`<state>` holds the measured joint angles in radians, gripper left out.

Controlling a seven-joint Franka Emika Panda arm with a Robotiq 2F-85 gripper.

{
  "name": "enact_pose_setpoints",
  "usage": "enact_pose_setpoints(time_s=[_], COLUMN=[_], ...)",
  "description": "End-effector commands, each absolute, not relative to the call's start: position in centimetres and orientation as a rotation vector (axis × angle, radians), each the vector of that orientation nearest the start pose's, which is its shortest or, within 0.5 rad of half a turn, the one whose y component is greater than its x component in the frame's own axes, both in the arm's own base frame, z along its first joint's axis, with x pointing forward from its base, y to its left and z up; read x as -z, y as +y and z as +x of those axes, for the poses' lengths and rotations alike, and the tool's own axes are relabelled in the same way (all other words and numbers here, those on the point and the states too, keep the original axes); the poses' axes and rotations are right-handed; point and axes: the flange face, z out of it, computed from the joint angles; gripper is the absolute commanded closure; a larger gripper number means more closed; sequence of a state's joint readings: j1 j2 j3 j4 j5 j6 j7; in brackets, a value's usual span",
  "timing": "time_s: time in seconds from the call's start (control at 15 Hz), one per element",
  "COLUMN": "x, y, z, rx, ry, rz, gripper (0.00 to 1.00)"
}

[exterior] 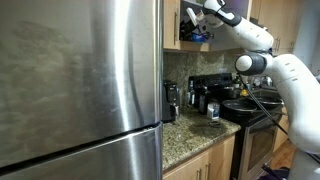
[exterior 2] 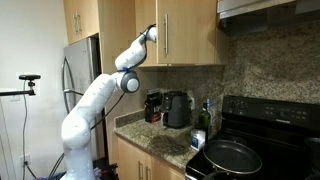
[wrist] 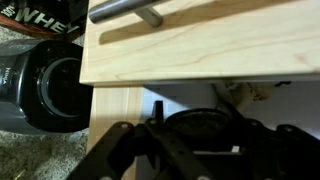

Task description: Put the object in the upper cabinet and close the right upper cabinet door

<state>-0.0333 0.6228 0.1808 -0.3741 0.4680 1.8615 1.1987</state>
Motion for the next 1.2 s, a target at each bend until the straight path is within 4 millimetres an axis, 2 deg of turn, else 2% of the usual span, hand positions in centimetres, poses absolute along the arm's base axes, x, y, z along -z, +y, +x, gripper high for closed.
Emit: enact_pose_setpoints(time_s=[0.0, 0.13, 0.33, 0.53, 0.73, 0.93, 1.13], x=[-81.7, -82.7, -84.4, -86.7, -90.6, -94.3, -97.4], y=[5.3, 4.8, 3.6, 2.0, 1.3, 1.0, 0.8], z=[66.2, 65.3, 63.7, 61.0, 55.9, 49.6, 42.4], rx=[0.284, 0.25, 0.253, 0.408, 0.568, 0.714, 0.808], ry=[1.151, 1.145, 1.186, 1.339, 1.423, 1.507, 1.549], rz=[-1.832, -1.803, -1.786, -1.83, -1.889, -1.962, -2.047], gripper=[0.11, 0.01, 0.0, 0.0, 0.0, 0.0, 0.0])
